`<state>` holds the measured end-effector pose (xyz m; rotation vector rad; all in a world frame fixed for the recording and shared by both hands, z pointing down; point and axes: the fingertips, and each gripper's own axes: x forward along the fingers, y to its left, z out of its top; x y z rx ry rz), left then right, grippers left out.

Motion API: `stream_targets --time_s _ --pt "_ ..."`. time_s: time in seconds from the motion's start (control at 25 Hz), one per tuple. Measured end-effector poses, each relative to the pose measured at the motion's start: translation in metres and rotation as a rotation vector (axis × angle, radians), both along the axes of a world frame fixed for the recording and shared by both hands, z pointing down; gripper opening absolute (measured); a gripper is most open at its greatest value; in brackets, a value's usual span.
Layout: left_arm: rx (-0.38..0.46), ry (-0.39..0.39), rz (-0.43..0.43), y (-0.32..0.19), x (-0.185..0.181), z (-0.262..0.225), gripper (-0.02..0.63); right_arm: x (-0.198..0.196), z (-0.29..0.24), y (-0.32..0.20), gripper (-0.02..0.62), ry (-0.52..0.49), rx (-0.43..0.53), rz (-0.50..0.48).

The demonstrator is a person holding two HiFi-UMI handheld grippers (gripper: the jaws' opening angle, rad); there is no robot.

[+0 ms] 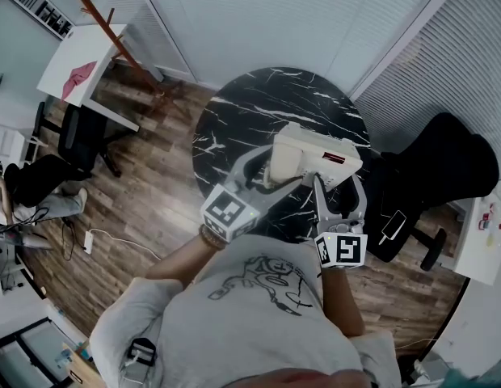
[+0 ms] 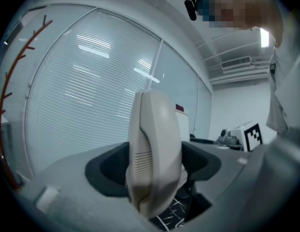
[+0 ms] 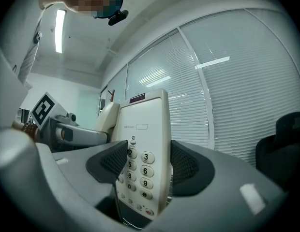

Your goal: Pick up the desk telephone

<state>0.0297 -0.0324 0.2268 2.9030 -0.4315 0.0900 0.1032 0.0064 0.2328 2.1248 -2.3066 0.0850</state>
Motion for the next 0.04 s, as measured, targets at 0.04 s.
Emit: stream_targets --time_s 0.04 --pt "-0.001 -0.001 0.0 0.0001 0.0003 0.001 0.33 0.0004 0.0009 0.0001 0.272 0.0 -0.002 0.0"
